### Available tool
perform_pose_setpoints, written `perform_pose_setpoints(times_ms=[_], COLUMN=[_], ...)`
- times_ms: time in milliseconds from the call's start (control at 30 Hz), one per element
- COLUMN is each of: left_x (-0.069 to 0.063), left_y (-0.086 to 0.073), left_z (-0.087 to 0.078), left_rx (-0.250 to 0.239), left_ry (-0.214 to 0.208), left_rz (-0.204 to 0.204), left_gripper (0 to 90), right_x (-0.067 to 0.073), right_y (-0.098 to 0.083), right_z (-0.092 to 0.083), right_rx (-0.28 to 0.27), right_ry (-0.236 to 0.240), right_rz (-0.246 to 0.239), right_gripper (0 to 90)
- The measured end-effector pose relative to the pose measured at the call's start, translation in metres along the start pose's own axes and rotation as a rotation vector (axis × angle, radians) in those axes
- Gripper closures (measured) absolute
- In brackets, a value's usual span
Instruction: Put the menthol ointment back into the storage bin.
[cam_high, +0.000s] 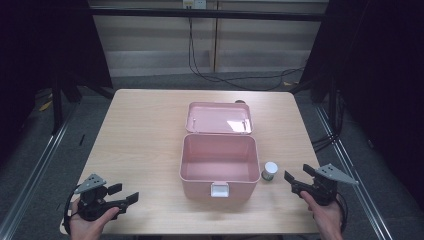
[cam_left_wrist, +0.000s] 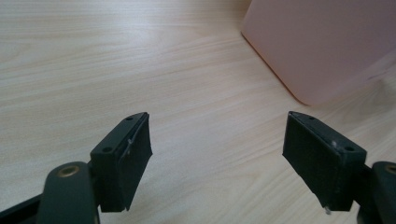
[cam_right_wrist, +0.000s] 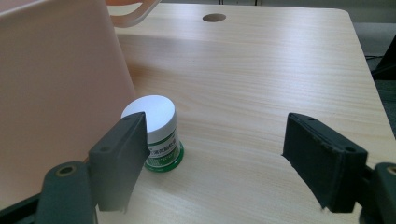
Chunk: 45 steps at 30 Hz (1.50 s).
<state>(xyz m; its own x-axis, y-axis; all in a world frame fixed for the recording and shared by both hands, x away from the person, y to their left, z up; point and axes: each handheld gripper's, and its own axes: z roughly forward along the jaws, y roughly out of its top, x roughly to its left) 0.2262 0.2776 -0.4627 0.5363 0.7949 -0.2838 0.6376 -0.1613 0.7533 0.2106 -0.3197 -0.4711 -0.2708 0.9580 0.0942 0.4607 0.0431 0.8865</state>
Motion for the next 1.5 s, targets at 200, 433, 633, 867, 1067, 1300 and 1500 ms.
perform_pose_setpoints(times_ms=[200, 433, 633, 867, 1067, 1300, 1500], left_x=[0.0, -0.002, -0.004, -0.004, -0.005, -0.004, -0.002], left_y=[0.0, 0.001, 0.001, 0.001, 0.001, 0.001, 0.001], left_z=[-0.002, -0.003, -0.002, -0.003, -0.001, 0.0, -0.001], left_rx=[-0.001, -0.018, -0.004, -0.004, 0.006, 0.007, 0.012], left_ry=[-0.002, -0.004, -0.012, -0.013, -0.014, -0.02, -0.018], left_rz=[0.008, 0.026, 0.045, 0.041, 0.05, 0.037, 0.041], left_gripper=[23.5, 25.1, 25.8, 25.7, 25.7, 26.7, 26.7], right_x=[0.003, 0.005, 0.008, 0.007, 0.009, 0.008, 0.007], right_y=[0.001, 0.003, 0.005, 0.021, 0.043, 0.059, 0.07], right_z=[-0.001, -0.007, -0.011, -0.014, -0.012, -0.008, 0.001], right_rx=[-0.002, 0.068, 0.091, 0.107, 0.176, 0.211, 0.284], right_ry=[0.006, 0.026, 0.061, 0.104, 0.144, 0.198, 0.194], right_rz=[-0.006, 0.008, 0.011, -0.02, -0.079, -0.062, -0.088], right_gripper=[24.5, 22.9, 21.4, 24.6, 29.5, 31.7, 28.4])
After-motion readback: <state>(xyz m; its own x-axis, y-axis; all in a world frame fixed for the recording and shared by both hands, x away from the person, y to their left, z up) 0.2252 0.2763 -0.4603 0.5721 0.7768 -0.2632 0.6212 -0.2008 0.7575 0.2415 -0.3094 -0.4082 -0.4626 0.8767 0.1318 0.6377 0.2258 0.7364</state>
